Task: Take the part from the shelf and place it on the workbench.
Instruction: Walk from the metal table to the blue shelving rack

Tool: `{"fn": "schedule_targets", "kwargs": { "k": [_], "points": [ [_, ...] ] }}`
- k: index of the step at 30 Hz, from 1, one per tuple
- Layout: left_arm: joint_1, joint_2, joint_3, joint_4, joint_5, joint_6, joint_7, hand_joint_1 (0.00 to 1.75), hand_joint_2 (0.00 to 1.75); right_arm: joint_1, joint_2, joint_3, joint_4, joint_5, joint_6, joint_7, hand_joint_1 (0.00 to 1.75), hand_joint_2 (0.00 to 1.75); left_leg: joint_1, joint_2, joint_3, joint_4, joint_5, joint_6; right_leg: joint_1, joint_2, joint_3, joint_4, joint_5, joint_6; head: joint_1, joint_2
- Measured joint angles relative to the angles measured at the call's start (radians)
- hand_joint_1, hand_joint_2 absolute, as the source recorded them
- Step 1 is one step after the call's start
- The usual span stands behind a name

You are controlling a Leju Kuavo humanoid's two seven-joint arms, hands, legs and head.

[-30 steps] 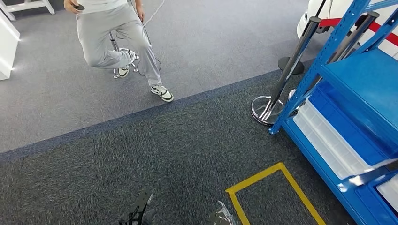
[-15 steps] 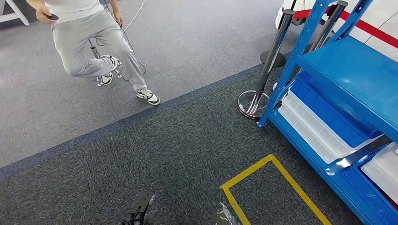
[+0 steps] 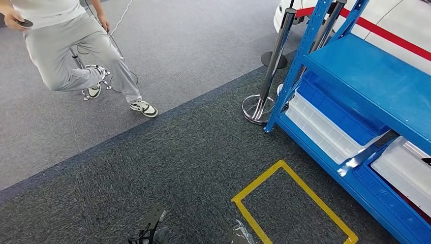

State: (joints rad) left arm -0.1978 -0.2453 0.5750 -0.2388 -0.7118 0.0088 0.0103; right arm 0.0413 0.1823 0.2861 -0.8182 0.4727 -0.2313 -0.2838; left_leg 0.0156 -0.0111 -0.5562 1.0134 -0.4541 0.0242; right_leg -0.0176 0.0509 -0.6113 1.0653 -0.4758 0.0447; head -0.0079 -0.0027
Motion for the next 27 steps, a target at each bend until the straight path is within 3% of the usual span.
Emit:
{"fn": "schedule_targets", "kwargs": {
  "k": [3, 4, 5, 7, 9, 11, 13, 15, 18, 19, 20, 21, 22, 24, 26, 27],
  "points": [
    [0.002, 0.001, 0.000, 0.000, 0.000, 0.000, 0.000, 0.00, 0.00, -0.001, 0.000, 0.000, 0.000, 0.000, 0.000, 0.001, 0.00, 1.75, -0.010, 0.026, -0.007, -0.002, 0.003, 0.012, 0.002, -0.039, -0.091, 0.194, -0.097, 0.002, 0.006, 0.000],
    [0.003, 0.001, 0.000, 0.000, 0.000, 0.000, 0.001, 0.00, 0.00, 0.000, -0.001, 0.000, 0.000, 0.000, 0.000, 0.001, 0.00, 1.75, -0.014, 0.035, -0.009, -0.001, 0.003, 0.013, 0.003, -0.041, -0.110, 0.235, -0.107, 0.001, 0.006, 0.000],
    [0.003, 0.001, 0.000, 0.000, -0.001, 0.000, 0.002, 0.00, 0.00, 0.001, -0.002, 0.000, 0.000, 0.000, 0.001, 0.002, 0.00, 1.75, -0.018, 0.043, -0.009, 0.000, 0.003, 0.015, 0.005, -0.043, -0.109, 0.238, -0.098, -0.002, 0.006, 0.000],
    [0.001, 0.001, 0.000, 0.000, -0.002, -0.001, 0.004, 0.00, 0.00, 0.001, -0.002, 0.000, -0.001, 0.000, 0.001, 0.005, 0.00, 1.75, -0.023, 0.057, -0.007, 0.001, 0.002, 0.016, 0.013, -0.058, -0.043, 0.126, -0.037, -0.017, 0.007, 0.000],
    [-0.001, 0.000, 0.000, 0.000, -0.005, -0.001, 0.006, 0.00, 0.00, -0.002, -0.003, 0.000, -0.003, 0.000, 0.002, 0.007, 0.00, 1.75, -0.028, 0.069, -0.004, 0.002, 0.000, 0.014, 0.028, -0.092, 0.028, -0.006, 0.006, -0.037, 0.006, 0.000],
    [-0.003, 0.000, 0.000, 0.000, -0.007, 0.001, 0.008, 0.00, 0.00, -0.005, -0.005, 0.000, -0.007, -0.002, 0.004, 0.009, 0.00, 0.87, -0.030, 0.081, -0.003, 0.002, -0.001, 0.008, 0.038, -0.104, 0.046, -0.050, 0.013, -0.049, 0.007, 0.000],
    [-0.004, -0.002, 0.000, 0.000, -0.009, 0.005, 0.010, 0.00, 0.00, -0.004, -0.008, -0.001, -0.008, -0.003, 0.007, 0.011, 0.00, 0.00, -0.030, 0.089, -0.001, 0.002, -0.003, -0.001, 0.033, -0.088, 0.046, -0.059, 0.021, -0.054, 0.009, 0.000],
    [-0.007, -0.003, 0.000, 0.000, -0.009, 0.009, 0.010, 0.00, 0.00, -0.004, -0.009, -0.002, -0.008, -0.003, 0.012, 0.013, 0.00, 0.00, -0.028, 0.064, -0.014, 0.039, -0.032, -0.013, 0.023, -0.072, 0.050, -0.070, 0.032, -0.061, 0.007, 0.000],
    [-0.006, -0.002, 0.000, 0.000, -0.009, 0.010, 0.011, 0.00, 0.00, -0.007, -0.010, -0.003, -0.008, -0.004, 0.019, 0.013, 0.00, 0.00, -0.016, 0.024, -0.092, 0.212, -0.121, -0.031, 0.018, -0.049, 0.046, -0.072, 0.038, -0.066, 0.004, 0.000],
    [-0.004, -0.002, 0.000, 0.000, -0.009, 0.010, 0.012, 0.00, 0.00, -0.007, -0.011, -0.003, -0.008, -0.004, 0.020, 0.013, 0.00, 0.00, -0.011, 0.021, -0.112, 0.255, -0.132, -0.036, 0.017, -0.039, 0.044, -0.070, 0.039, -0.066, 0.003, 0.000],
    [-0.003, -0.002, 0.000, 0.000, -0.009, 0.010, 0.012, 0.00, 0.00, -0.006, -0.011, -0.003, -0.008, -0.004, 0.022, 0.014, 0.00, 0.00, -0.006, 0.021, -0.117, 0.266, -0.124, -0.041, 0.015, -0.030, 0.043, -0.066, 0.038, -0.064, 0.004, 0.000],
    [-0.002, -0.001, 0.000, 0.000, -0.009, 0.009, 0.013, 0.00, 0.00, -0.006, -0.012, -0.004, -0.008, -0.004, 0.023, 0.014, 0.00, 0.00, -0.001, 0.020, -0.103, 0.237, -0.098, -0.045, 0.012, -0.020, 0.042, -0.062, 0.037, -0.061, 0.003, 0.000],
    [-0.003, -0.001, 0.000, 0.000, -0.009, 0.009, 0.013, 0.00, 0.00, -0.007, -0.012, -0.004, -0.008, -0.004, 0.025, 0.013, 0.00, 0.00, 0.004, 0.015, -0.073, 0.174, -0.061, -0.049, 0.009, -0.011, 0.040, -0.056, 0.035, -0.056, 0.003, 0.000],
    [-0.004, -0.001, 0.000, 0.000, -0.009, 0.009, 0.013, 0.00, 0.00, -0.008, -0.012, -0.004, -0.007, -0.004, 0.028, 0.012, 0.00, 0.00, 0.011, -0.011, -0.018, 0.058, -0.020, -0.053, 0.006, 0.006, 0.033, -0.044, 0.030, -0.043, 0.002, 0.000],
    [-0.004, -0.002, 0.000, 0.000, -0.009, 0.010, 0.012, 0.00, 0.00, -0.010, -0.012, -0.005, -0.007, -0.004, 0.030, 0.011, 0.00, 0.00, 0.009, -0.026, -0.004, 0.022, -0.017, -0.044, 0.006, 0.017, 0.024, -0.037, 0.032, -0.028, 0.001, 0.000],
    [-0.004, -0.002, 0.000, 0.000, -0.009, 0.011, 0.012, 0.00, 0.00, -0.009, -0.012, -0.005, -0.007, -0.004, 0.031, 0.010, 0.00, 0.00, 0.006, -0.021, -0.006, 0.021, -0.013, -0.035, 0.005, 0.022, 0.020, -0.038, 0.034, -0.020, 0.000, 0.000]
  ]
}}
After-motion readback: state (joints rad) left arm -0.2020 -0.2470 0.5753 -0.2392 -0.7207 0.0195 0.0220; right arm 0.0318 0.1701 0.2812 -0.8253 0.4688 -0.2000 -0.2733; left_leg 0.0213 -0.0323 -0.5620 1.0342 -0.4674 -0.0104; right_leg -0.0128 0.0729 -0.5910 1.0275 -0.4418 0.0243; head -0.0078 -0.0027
